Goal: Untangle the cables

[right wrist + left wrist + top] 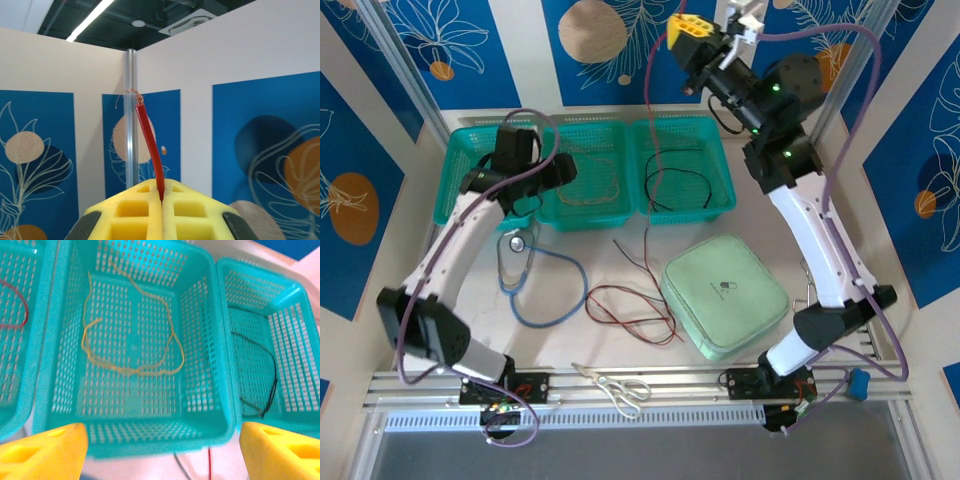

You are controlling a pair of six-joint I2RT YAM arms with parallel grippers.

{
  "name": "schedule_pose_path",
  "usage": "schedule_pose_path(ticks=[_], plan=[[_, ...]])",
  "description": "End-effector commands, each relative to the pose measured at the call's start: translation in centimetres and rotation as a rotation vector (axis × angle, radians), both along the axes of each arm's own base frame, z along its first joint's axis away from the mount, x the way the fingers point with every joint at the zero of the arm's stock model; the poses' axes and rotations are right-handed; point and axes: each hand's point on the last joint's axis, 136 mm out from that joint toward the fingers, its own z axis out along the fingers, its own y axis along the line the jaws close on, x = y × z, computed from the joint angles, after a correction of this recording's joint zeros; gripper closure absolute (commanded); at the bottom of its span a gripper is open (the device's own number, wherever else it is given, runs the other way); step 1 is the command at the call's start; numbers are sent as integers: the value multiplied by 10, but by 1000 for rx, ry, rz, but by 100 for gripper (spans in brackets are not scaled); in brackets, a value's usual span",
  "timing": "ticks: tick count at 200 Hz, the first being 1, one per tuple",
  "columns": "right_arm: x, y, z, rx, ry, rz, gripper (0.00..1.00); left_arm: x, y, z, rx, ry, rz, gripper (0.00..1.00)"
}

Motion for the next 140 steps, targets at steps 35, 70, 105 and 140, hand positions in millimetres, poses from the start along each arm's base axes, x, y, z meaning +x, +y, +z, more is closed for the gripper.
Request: schedule_pose_path(ticks=[35, 70, 105, 140], plan=[[0, 67, 41, 103, -144, 97, 100, -87, 17, -33, -59, 94, 17, 21], [19, 125, 24, 185, -232, 172, 100, -117, 24, -32, -74, 99, 26, 20], [67, 178, -51, 276, -149, 217, 100, -125, 29, -23, -77, 71, 35, 18], [95, 210, -110, 306, 20, 305, 100, -112, 23, -20, -46, 45, -19, 19]])
